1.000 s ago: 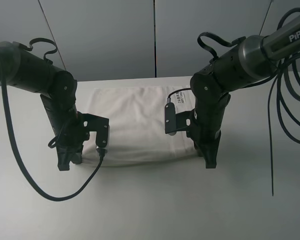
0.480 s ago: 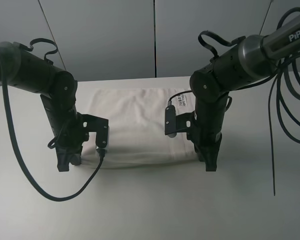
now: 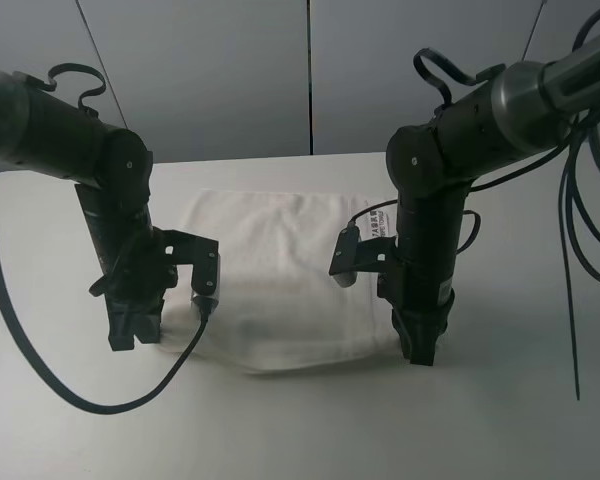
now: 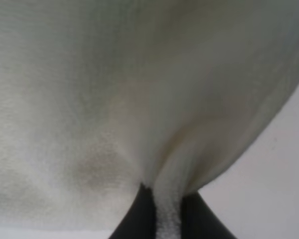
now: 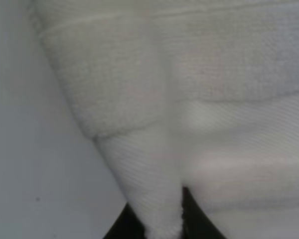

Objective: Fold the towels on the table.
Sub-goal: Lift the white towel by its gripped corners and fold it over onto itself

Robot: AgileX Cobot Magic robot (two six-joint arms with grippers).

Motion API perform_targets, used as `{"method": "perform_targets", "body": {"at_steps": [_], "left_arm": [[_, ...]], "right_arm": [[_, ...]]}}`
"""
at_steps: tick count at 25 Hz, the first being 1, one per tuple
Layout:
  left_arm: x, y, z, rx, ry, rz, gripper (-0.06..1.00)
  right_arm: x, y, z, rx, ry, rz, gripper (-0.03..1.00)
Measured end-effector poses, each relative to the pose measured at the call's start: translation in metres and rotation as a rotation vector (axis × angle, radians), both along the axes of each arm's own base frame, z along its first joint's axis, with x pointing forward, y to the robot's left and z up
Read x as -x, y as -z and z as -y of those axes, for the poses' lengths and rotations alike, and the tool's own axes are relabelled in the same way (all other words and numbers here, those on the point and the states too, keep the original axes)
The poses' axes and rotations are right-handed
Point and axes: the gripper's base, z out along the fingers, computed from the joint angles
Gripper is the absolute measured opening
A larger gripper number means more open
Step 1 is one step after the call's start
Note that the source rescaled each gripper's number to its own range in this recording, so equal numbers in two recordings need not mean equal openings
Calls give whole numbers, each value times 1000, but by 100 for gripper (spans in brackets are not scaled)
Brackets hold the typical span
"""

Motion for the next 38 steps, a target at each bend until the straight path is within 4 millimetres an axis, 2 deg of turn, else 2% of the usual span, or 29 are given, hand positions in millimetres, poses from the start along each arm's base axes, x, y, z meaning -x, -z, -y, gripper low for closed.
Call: {"method": "perform_targets", "body": {"at_steps": [5, 8, 14, 19, 24, 38], "left_arm": [[3, -24, -2, 34, -3, 29, 0], [6, -33, -4, 28, -14, 18, 0], [13, -50, -6, 38, -27, 16, 0], [13, -64, -4, 81, -51, 98, 0], [8, -72, -7, 70, -110, 197, 0], [-7, -79, -4, 112, -265, 367, 0]], "right_arm": [[7, -43, 4, -47, -2, 52, 0], [13, -55, 7, -38, 0, 32, 0], [20, -60, 9, -7, 10, -13, 0], [26, -69, 4, -12, -9, 17, 0], [21, -79, 12, 44, 30, 128, 0], [4, -98, 15, 19, 157, 426, 0]]}}
